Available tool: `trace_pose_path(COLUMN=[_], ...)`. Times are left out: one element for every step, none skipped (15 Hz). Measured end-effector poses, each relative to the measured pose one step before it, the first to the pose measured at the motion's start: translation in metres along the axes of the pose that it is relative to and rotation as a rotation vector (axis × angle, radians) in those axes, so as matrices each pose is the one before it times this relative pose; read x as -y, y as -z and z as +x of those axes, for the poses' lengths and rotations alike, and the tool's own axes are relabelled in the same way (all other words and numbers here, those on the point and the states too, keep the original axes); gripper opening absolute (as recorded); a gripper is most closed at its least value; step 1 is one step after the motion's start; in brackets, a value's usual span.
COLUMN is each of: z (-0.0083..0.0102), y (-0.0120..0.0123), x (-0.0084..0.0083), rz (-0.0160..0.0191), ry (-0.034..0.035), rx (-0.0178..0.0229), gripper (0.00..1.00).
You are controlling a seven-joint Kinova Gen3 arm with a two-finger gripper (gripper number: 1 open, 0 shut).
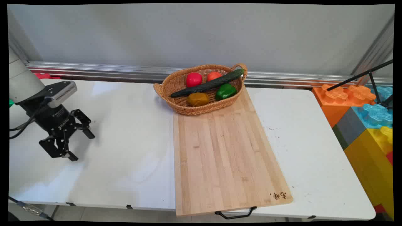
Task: Pick up the potato from the vegetable basket
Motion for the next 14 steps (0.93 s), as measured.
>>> trace_pose_path(z=[-0.00024,0.00053,0.00109,0.0028,0.00423,0.00658,0.00782,0.00753,0.0089,0.00948,0.00809,0.00963,0.00962,0.00834], y=[-0.00038,-0.00004,-0.00004,0.00013,0.00035,0.00065,0.00088,0.0008,0.0006,0.00057,0.00018,-0.00059,-0.00106,-0.00136], x=[0.00062,0.00069,0.00088,0.00143,0.00111,0.00119,0.00058,0.00033,0.00069,0.00091,0.00152,0.00263,0.00322,0.0032], rz=[-0.00194,0.00046,0.00078,0.00336,0.00205,0.00198,0.00076,-0.00103,-0.0004,0.00289,0.00756,0.01068,0.01487,0.0157], ry=[0.00954,0.00844,0.0119,0.01789,0.01716,0.01916,0.02021,0.01879,0.02028,0.01907,0.01451,0.01301,0.01129,0.00867], rx=[-0.0195,-0.01456,-0.01625,-0.02541,-0.02477,-0.03048,-0.03281,-0.03031,-0.03426,-0.03704,-0.03258,-0.036,-0.03559,-0.02953], gripper=[1.0,1.0,1.0,1.0,1.0,1.0,1.0,1.0,1.0,1.0,1.0,1.0,1.0,1.0])
